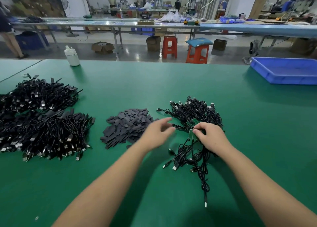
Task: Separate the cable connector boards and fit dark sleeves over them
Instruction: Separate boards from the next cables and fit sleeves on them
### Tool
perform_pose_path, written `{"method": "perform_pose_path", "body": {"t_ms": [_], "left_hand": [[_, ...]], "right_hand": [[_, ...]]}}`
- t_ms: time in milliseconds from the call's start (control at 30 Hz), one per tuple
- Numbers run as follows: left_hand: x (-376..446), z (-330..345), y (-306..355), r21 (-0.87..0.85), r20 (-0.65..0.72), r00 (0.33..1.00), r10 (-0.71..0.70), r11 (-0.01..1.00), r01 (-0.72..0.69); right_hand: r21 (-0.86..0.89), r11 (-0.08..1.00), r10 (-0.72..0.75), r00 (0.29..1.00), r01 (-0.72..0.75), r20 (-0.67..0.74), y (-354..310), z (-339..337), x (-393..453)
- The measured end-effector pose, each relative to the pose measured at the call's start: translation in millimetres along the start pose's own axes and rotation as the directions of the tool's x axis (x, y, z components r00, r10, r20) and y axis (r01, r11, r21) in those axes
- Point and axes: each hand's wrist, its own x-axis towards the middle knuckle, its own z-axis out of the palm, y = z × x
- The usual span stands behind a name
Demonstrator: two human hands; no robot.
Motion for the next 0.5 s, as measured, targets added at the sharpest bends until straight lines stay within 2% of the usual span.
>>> {"method": "perform_pose_path", "body": {"t_ms": [100, 200, 500], "left_hand": [[2, 45, 15, -0.159, 0.037, 0.998, -0.045, 0.986, 0.05], [2, 65, 18, -0.211, 0.018, 0.997, -0.08, 0.974, 0.082], [6, 78, 26, -0.003, -0.162, 0.978, -0.13, 0.991, 0.131]], "right_hand": [[-0.004, 1.0, 0.006, 1.0, -0.006, -0.019, -3, -1, -2], [0.001, 1.0, 0.012, 0.999, -0.012, -0.036, -6, 0, -2], [-0.03, 0.998, 0.055, 0.993, -0.058, -0.1, -11, 3, -1]]}}
